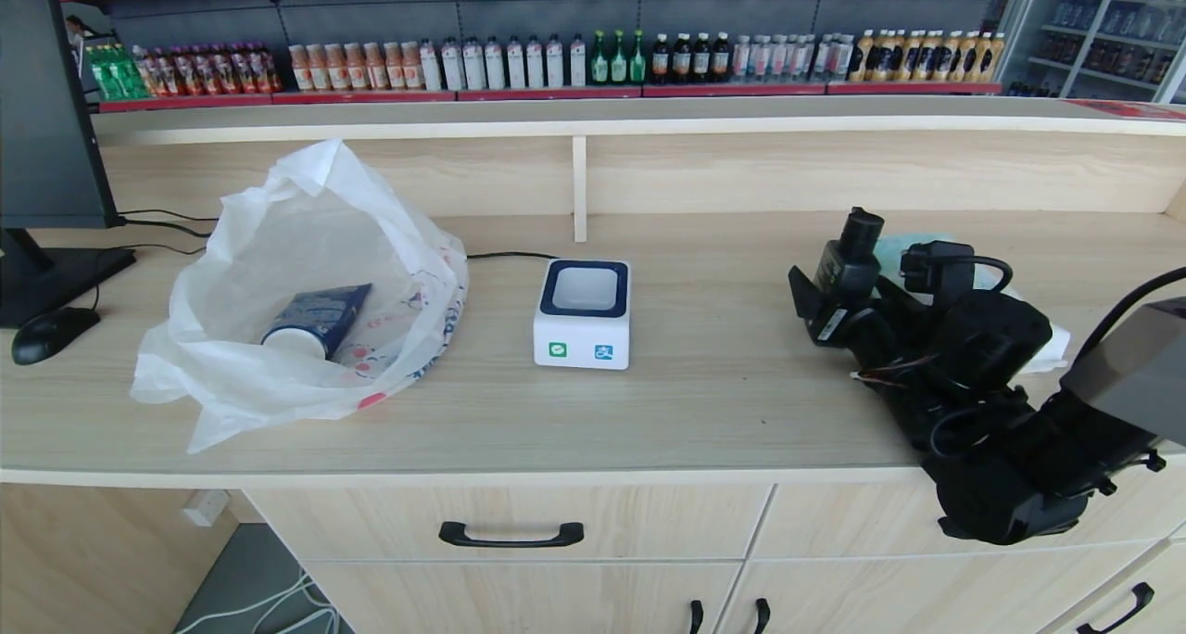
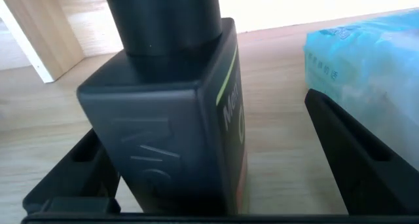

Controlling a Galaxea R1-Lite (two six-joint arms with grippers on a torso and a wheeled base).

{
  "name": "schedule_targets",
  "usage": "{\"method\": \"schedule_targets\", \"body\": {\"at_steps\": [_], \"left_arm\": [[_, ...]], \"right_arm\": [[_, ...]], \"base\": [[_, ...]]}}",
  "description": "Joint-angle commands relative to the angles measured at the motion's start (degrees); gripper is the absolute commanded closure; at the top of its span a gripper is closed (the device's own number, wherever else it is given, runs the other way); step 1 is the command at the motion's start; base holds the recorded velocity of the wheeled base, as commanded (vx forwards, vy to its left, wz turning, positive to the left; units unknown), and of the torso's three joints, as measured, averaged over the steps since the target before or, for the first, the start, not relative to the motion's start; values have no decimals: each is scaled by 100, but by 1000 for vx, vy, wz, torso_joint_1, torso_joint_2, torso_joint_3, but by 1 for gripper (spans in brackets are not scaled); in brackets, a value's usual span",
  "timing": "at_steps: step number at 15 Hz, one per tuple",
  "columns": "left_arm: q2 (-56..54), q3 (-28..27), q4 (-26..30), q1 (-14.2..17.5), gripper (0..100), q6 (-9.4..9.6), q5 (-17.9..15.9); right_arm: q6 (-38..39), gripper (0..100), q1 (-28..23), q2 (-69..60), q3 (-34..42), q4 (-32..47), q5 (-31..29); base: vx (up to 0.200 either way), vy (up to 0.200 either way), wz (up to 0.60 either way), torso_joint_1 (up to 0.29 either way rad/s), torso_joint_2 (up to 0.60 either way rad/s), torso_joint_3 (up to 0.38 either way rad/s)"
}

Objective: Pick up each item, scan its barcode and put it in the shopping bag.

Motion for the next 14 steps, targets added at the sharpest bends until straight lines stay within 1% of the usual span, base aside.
{"method": "schedule_targets", "body": {"at_steps": [1, 4, 5, 14], "left_arm": [[-2, 0, -3, 4, 0, -1, 1], [-2, 0, -3, -5, 0, -1, 1], [7, 0, -3, -5, 0, -1, 1], [-2, 0, -3, -5, 0, -1, 1]], "right_arm": [[9, 0, 7, 2, 10, -6, 1], [9, 0, -2, -7, 54, -6, 1], [9, 100, -2, -16, 63, -6, 1], [18, 100, 24, -455, 151, -6, 10]], "base": [[0, 0, 0, 0, 0, 0], [0, 0, 0, 0, 0, 0], [0, 0, 0, 0, 0, 0], [0, 0, 0, 0, 0, 0]]}}
